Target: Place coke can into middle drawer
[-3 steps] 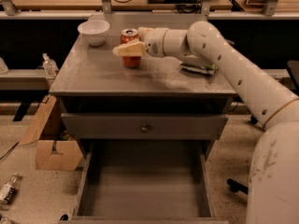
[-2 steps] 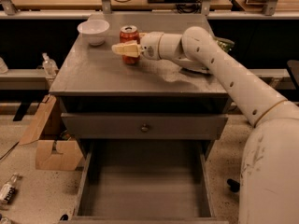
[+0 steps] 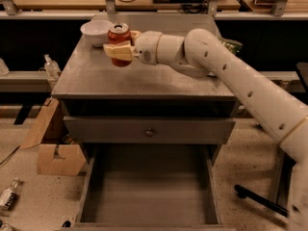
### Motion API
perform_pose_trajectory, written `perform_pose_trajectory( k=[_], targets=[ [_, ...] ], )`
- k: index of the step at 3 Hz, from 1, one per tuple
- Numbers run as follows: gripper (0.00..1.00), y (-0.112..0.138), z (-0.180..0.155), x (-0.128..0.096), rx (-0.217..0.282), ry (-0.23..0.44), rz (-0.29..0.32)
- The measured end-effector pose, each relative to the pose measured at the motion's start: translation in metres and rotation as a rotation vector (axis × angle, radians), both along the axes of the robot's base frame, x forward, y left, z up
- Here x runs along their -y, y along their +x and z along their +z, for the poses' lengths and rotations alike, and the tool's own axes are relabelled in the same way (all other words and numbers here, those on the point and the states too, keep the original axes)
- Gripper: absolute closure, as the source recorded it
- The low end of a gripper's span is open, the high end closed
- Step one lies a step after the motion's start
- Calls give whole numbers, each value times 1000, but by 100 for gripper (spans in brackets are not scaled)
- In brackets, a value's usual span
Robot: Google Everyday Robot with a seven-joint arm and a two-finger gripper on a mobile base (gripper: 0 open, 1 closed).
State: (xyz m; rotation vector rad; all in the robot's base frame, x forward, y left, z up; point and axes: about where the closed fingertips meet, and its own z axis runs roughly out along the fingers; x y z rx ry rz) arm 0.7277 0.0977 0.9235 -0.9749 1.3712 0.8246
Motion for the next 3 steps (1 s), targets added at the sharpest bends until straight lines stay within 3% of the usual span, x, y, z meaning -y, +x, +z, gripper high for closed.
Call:
perform_pose_trajectory(
  k=[1,3],
  targets=[
    [100,-75,26,3,70,-20,51],
    [100,-217,20,19,56,-97,264]
  ],
)
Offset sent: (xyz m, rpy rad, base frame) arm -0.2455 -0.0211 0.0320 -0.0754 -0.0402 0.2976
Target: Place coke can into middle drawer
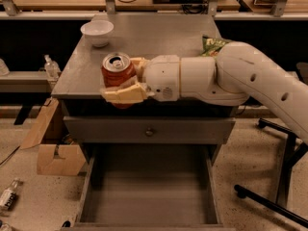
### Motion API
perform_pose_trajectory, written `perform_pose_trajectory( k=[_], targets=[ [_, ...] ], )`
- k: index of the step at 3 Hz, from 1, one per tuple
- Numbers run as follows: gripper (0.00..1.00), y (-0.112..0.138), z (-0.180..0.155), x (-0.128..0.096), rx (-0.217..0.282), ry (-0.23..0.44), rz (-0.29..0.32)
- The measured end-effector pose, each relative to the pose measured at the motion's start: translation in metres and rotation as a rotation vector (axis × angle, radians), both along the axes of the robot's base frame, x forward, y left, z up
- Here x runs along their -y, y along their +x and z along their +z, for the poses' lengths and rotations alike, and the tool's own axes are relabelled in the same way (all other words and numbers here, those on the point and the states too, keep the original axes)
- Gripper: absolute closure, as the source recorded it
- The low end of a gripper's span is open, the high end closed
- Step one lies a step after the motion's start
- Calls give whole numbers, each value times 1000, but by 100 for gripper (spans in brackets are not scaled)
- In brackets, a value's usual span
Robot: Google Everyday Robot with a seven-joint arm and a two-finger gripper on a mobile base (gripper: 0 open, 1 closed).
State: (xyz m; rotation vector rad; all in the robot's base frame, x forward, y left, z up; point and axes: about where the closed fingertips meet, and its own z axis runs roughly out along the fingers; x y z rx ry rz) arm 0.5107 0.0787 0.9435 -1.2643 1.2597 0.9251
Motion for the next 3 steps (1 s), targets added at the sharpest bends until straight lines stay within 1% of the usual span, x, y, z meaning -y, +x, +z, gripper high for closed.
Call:
perform_pose_trajectory(
  k=[1,2,3],
  targets=[
    [100,0,-2,-1,-2,2,1],
    [100,-10,-53,-20,-42,43,29],
    [100,-27,-126,-41,-37,53,64]
  ],
)
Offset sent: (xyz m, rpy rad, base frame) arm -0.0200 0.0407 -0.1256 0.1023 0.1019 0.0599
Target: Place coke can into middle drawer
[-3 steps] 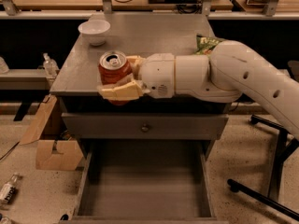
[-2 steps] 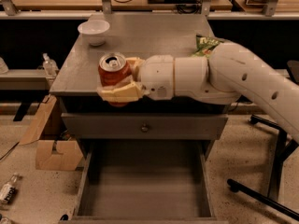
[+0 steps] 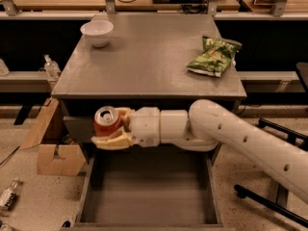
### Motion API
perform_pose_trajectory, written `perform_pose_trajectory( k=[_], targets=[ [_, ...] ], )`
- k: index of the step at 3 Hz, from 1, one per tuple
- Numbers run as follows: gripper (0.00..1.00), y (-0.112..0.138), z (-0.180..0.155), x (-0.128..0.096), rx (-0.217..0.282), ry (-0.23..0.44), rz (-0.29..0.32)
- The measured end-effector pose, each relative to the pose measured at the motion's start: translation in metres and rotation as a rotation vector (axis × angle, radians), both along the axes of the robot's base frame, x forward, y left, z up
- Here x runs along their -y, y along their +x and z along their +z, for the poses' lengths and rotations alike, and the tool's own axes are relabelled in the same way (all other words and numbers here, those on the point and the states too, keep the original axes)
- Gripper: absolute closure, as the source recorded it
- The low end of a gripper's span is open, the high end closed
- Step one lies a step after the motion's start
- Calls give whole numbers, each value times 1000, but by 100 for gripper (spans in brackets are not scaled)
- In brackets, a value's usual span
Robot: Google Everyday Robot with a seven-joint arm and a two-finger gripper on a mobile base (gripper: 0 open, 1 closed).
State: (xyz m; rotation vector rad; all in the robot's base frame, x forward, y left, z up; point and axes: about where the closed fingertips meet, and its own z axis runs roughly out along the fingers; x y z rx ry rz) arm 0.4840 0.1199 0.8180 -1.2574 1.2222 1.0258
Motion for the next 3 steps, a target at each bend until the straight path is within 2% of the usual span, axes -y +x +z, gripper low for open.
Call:
perform_pose_trajectory(
  k=[1,2,3],
  targets=[
    [100,-13,-87,-22,26,-48,40],
    [100,-16,-149,-29,-13,-87,57],
    [100,-16,-152,-29,-19,-87,58]
  ],
)
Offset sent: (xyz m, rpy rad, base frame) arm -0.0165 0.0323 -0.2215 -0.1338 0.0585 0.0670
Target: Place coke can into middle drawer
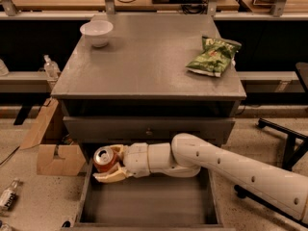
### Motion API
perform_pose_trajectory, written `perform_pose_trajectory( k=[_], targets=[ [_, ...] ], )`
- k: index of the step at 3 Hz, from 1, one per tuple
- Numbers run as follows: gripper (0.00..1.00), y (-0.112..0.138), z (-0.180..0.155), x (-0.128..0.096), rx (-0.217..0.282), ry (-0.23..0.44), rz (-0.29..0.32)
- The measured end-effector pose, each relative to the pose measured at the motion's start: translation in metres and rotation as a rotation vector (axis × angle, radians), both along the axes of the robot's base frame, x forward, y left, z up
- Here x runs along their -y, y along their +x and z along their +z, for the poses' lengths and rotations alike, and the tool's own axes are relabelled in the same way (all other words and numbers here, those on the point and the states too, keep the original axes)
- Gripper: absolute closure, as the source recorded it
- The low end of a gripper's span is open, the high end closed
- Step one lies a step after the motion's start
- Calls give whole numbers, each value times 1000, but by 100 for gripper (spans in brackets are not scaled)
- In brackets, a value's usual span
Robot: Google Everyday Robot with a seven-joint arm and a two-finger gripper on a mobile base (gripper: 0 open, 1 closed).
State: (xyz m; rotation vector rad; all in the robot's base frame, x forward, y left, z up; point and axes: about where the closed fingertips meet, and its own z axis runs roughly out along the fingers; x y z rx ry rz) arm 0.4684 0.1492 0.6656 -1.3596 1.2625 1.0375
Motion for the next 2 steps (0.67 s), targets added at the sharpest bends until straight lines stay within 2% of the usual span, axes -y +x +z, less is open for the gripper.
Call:
perform_pose_trajectory(
  k=[1,2],
  targets=[
    [100,0,-21,-10,-32,-4,6],
    [100,2,-76,-28,-107,8,7]
  ],
)
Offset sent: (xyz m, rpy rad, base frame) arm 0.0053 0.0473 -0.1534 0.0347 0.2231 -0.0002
